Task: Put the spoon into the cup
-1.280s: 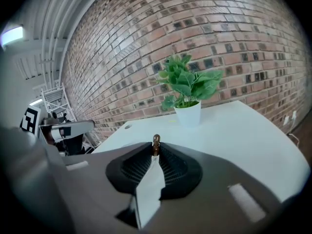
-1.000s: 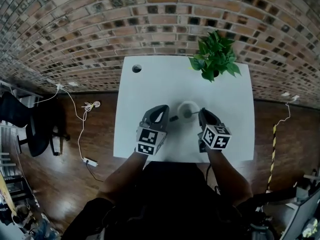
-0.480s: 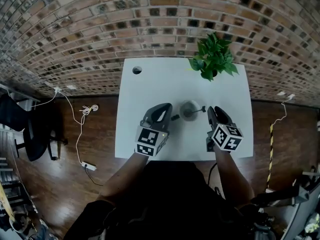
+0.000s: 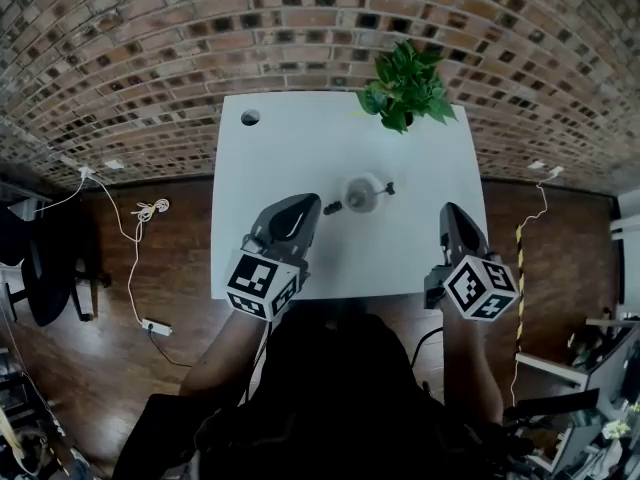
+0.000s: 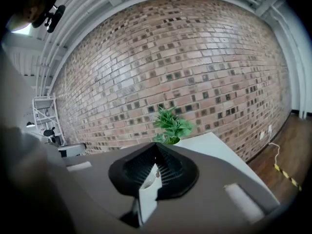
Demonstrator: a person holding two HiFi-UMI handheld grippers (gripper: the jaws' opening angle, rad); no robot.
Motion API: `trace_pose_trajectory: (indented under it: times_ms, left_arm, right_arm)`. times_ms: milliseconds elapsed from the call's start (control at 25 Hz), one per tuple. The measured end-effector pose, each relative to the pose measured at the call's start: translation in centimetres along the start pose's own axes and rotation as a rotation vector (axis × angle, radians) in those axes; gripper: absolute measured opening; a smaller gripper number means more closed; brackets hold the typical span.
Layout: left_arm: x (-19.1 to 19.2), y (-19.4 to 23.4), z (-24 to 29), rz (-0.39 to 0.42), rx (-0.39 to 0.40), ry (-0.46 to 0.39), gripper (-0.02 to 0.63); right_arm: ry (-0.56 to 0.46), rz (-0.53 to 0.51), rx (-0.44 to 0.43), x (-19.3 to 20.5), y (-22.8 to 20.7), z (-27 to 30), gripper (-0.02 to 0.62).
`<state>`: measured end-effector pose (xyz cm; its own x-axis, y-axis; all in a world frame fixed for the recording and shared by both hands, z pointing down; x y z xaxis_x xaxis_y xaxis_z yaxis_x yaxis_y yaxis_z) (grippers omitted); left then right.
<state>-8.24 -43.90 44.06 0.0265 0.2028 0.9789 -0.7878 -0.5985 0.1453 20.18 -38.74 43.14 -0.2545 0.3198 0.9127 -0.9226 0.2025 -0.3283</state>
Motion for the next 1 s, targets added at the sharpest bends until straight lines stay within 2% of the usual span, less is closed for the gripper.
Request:
trace_pose_trajectory:
  times_ms: [80, 240, 320, 440, 600, 720, 880, 1000]
  left_arm:
    - [-0.9, -0.3, -1.7, -0.02, -0.038, -0.006, -0.006]
    - [-2.9, -2.9, -3.7, 0.025, -0.083, -0.048, -0.006]
    - [-3.3, -5.0, -4.7, 0.019, -0.105, -0.06, -0.006]
    - [-3.6, -8.9, -6.3, -0.037, -0.134, -0.082, -0.006]
    - [-4.3, -13.4, -7.8, 0.018, -0.175, -0.074, -0.006]
    - [-4.8, -16.1, -9.3, 0.026, -0.224, -0.064, -0.006]
    - [-5.7, -18.8, -11.9, 0.059, -0.251, -0.067, -0.006]
    - [-6.2, -20.1, -13.4, 0.061, -0.26, -0.082, -0.006]
  right_arm:
    - [-0.034, 0.012, -0.032, -0.6, 0.4, -2.0, 0.006]
    - [-0.089, -0.012, -0.121, -2.4, 0.3, -4.8, 0.006]
    - [-0.099, -0.022, -0.157, -2.8, 0.0, -6.6, 0.006]
    - [-0.089, -0.014, -0.2, -3.2, -1.3, -9.7, 0.006]
    - [-0.075, -0.055, -0.259, -3.7, -2.9, -13.8, 0.007]
    - [-0.061, -0.067, -0.302, -3.8, -3.5, -16.4, 0.006]
    - [-0.054, -0.086, -0.364, -3.4, -2.5, -18.8, 0.006]
    - [-0.055, -0.097, -0.376, -3.3, -1.5, -20.1, 0.006]
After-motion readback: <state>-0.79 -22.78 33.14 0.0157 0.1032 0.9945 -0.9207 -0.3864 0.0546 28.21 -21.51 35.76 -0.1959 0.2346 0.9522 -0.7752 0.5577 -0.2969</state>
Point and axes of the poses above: the fingertips, and each gripper's own axes: z forward along the fingers, y to its left, x out of its underside, the point moved 6 cm from there along -z, backward along the fingers, and after that the axes turned 10 degrees about -x, right-handed, at the moved point
